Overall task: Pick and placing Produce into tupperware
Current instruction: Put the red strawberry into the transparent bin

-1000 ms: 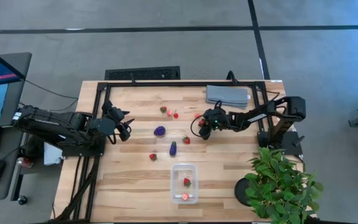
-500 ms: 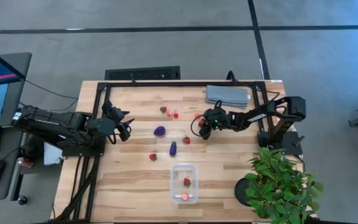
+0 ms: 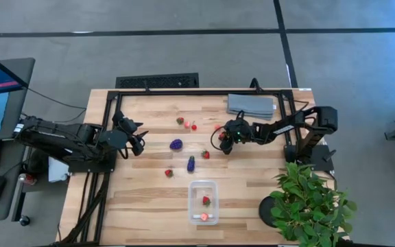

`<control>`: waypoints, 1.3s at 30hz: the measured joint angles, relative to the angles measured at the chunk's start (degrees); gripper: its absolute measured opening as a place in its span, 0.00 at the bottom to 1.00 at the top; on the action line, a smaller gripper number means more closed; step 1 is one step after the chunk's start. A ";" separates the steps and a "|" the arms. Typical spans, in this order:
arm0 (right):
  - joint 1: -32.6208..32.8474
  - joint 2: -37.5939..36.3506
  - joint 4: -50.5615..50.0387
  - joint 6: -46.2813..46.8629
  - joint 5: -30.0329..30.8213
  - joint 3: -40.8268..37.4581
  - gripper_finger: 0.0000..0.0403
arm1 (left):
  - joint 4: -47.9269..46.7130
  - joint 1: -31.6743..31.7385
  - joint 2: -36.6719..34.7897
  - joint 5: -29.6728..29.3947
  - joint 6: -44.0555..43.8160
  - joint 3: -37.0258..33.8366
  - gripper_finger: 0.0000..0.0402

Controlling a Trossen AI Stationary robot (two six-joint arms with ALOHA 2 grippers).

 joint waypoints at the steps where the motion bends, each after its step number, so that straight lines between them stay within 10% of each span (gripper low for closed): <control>1: 0.00 0.00 -0.02 0.00 -0.18 0.00 0.44 | 0.00 0.01 0.00 0.00 0.00 0.00 0.44; 39: -0.52 -0.20 -0.30 0.21 -2.08 0.00 0.43 | 0.00 0.02 0.00 0.00 0.11 0.00 0.44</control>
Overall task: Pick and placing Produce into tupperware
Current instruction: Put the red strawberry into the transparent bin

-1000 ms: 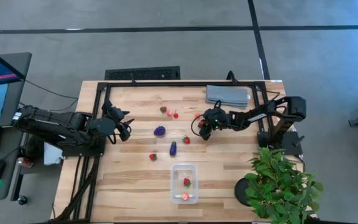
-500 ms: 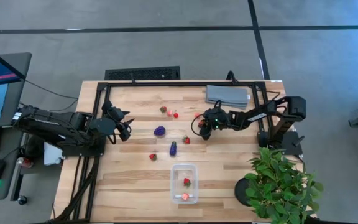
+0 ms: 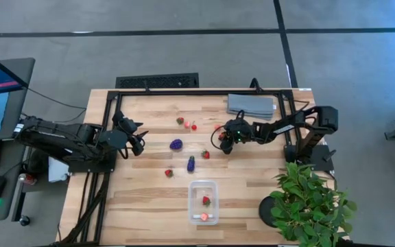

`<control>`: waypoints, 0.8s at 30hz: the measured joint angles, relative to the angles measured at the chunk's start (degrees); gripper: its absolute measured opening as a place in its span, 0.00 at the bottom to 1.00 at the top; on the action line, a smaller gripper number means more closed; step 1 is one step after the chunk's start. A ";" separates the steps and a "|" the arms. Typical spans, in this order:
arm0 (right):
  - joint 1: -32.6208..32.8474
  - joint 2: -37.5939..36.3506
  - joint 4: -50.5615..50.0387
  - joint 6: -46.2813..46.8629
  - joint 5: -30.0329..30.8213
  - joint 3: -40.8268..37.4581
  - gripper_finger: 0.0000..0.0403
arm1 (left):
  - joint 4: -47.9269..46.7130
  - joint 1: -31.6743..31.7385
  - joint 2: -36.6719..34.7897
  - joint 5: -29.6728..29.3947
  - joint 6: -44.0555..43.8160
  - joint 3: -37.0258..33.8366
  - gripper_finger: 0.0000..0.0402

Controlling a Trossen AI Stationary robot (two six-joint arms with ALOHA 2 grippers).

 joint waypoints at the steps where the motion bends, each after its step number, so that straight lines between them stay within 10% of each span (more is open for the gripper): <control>1: -0.25 -0.02 0.02 0.25 -0.46 -0.02 0.43 | 0.01 0.00 0.02 0.00 0.00 0.00 0.44; 24: -1.76 0.11 2.89 3.78 -11.82 -0.17 0.43 | 0.02 -0.01 0.02 0.00 -0.17 0.00 0.44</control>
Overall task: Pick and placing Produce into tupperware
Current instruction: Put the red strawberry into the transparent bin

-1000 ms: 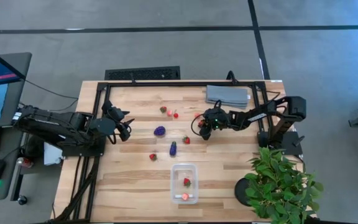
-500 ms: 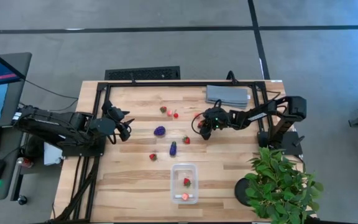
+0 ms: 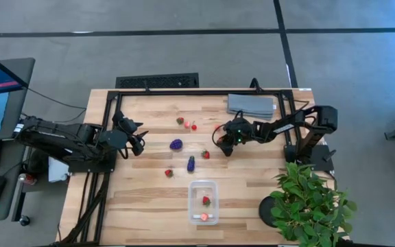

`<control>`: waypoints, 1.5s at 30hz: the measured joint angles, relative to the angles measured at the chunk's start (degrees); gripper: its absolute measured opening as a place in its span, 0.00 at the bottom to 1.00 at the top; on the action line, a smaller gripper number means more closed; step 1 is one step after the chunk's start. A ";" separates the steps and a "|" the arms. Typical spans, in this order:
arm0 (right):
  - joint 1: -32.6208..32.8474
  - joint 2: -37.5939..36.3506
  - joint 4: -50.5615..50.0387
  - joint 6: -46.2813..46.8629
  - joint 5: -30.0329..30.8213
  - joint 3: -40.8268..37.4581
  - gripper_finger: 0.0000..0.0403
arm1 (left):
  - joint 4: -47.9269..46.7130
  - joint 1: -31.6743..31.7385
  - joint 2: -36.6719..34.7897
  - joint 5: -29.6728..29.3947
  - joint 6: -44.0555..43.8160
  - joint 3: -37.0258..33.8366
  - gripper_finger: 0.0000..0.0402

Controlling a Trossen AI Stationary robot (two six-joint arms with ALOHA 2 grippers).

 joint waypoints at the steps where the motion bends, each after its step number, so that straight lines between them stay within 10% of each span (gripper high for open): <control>1: -0.20 0.00 0.56 0.15 -0.82 0.00 0.42 | 0.01 -0.01 -0.01 0.00 -0.19 0.00 0.44; 45: -1.04 -0.15 11.46 6.13 -17.55 8.09 0.43 | 0.56 0.00 -0.01 0.00 -0.64 0.00 0.44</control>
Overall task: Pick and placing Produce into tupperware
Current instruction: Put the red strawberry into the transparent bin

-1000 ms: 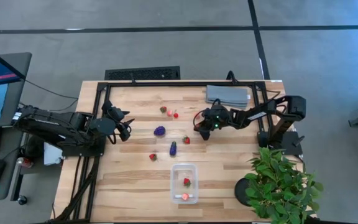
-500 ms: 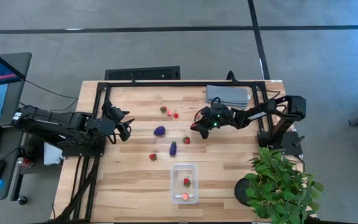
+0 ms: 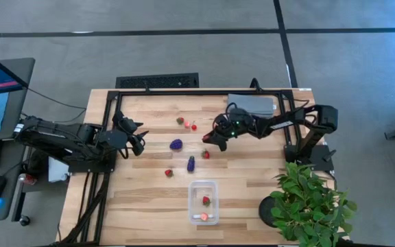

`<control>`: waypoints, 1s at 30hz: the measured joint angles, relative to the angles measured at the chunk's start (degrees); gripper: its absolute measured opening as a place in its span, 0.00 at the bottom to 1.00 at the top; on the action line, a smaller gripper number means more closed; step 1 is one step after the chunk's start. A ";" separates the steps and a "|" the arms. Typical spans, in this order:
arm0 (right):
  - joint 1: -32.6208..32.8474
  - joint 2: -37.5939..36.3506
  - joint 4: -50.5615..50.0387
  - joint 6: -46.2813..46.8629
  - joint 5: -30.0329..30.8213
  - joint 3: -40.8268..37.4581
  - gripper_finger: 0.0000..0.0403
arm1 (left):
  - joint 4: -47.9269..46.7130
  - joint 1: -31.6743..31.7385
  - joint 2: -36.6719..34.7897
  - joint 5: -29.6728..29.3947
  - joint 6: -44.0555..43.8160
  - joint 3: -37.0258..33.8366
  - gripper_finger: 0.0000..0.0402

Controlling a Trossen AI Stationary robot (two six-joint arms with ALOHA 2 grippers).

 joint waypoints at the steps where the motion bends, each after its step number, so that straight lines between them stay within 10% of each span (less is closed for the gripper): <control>1: 0.00 0.00 0.00 0.00 -0.29 0.56 0.43 | -0.01 -0.01 0.01 0.00 0.00 0.00 0.44; 30: 4.78 0.00 -0.65 2.95 -10.63 8.02 0.43 | 3.44 0.01 0.01 0.00 -1.01 0.02 0.44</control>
